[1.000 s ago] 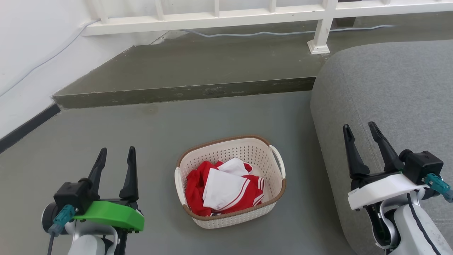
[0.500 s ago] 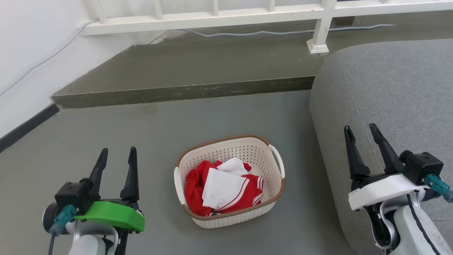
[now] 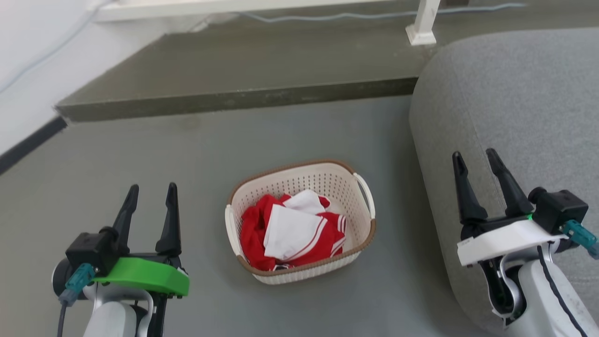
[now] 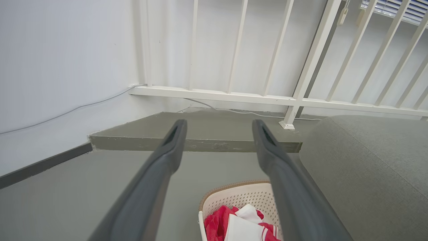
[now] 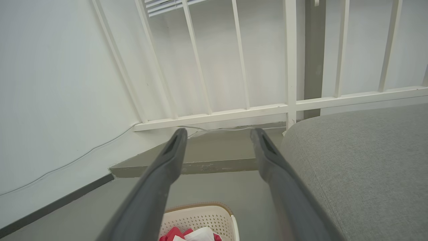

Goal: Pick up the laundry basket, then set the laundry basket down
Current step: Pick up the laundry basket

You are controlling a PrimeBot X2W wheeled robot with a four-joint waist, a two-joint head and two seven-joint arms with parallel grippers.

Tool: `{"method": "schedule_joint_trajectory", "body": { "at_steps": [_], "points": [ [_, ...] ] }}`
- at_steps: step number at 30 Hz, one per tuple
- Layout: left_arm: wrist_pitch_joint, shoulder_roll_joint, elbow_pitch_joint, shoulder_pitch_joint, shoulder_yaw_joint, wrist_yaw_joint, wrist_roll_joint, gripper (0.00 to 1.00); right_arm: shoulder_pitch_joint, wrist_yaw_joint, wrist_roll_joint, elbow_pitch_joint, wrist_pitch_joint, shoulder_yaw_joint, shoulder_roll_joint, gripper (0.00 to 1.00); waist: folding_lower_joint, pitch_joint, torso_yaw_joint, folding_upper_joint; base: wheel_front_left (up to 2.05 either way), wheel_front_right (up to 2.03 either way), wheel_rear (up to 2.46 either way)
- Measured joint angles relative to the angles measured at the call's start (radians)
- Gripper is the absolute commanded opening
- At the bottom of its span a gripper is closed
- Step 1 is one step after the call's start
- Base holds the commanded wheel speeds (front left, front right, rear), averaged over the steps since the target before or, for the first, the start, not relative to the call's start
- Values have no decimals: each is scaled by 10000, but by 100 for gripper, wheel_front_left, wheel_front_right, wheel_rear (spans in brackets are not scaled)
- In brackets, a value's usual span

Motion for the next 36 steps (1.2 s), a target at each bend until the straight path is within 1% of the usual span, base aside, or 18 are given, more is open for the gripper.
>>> {"method": "schedule_joint_trajectory", "body": {
  "at_steps": [18,19,33,36],
  "points": [
    [-2,-44,35,-731,161,-44,-222,100,-777,90,-119,-407,-23,33,140,100,0,1662,-325,0,0,0,0],
    [-2,-44,46,-797,173,-44,-226,100,-812,132,-119,-428,-25,50,151,100,0,1767,-346,0,0,0,0],
    [-2,-48,430,-1893,368,-104,-362,100,-1559,174,-123,-660,-25,119,305,100,0,3528,-579,0,0,0,0],
    [188,-59,704,-2179,525,-105,-890,100,-1860,174,-174,-744,-25,171,337,100,0,4033,-625,0,0,0,0]
  ]
}}
